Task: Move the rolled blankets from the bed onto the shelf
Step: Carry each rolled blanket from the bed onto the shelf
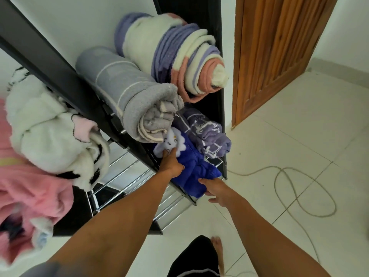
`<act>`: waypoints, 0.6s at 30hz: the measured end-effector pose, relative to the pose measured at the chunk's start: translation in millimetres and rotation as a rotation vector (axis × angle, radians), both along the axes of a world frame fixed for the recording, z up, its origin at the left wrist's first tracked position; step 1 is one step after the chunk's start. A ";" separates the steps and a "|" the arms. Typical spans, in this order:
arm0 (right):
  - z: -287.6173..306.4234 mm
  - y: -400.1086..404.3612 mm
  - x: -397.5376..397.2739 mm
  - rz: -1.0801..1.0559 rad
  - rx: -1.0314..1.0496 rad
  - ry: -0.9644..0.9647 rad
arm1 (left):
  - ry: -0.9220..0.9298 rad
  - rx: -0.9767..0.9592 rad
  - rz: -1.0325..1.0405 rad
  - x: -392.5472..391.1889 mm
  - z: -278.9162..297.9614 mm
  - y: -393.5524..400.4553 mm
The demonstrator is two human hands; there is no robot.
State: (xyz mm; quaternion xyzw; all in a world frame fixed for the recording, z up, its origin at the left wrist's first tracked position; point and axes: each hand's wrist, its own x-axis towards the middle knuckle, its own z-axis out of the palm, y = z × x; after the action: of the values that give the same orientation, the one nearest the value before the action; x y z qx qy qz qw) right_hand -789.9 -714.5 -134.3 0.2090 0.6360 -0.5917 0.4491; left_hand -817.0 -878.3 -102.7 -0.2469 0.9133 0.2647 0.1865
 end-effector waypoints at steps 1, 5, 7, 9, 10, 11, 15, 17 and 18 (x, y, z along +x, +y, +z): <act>4.6 7.7 2.4 0.001 0.021 0.017 | 0.002 0.004 0.009 3.5 5.1 5.0; 31.1 47.9 20.3 -0.021 0.080 0.089 | 0.013 0.002 0.025 23.0 28.2 39.0; 45.2 75.6 34.8 -0.038 0.080 0.149 | 0.029 0.029 0.002 35.9 39.1 63.2; 58.4 109.0 53.5 -0.085 0.068 0.193 | 0.045 0.102 -0.036 51.8 50.3 93.8; 65.5 128.2 65.5 -0.123 0.057 0.201 | 0.040 0.142 -0.060 61.4 55.6 112.1; 72.4 148.7 79.5 -0.166 0.047 0.203 | 0.041 0.171 -0.096 71.0 59.8 131.9; 91.3 246.2 148.5 -0.374 0.041 0.173 | -0.012 0.285 -0.306 107.5 64.6 224.8; 99.7 300.0 188.3 -0.520 0.063 0.173 | -0.070 0.330 -0.439 125.9 67.0 275.6; 105.0 325.8 207.6 -0.618 0.077 0.187 | -0.095 0.351 -0.517 135.1 69.7 302.6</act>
State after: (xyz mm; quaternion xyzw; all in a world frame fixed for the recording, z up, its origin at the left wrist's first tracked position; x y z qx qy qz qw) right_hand -582.2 -388.7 -29.4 0.3539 0.6029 -0.6921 0.1796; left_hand -681.9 -575.6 -33.0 0.0171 0.8765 0.3504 0.3297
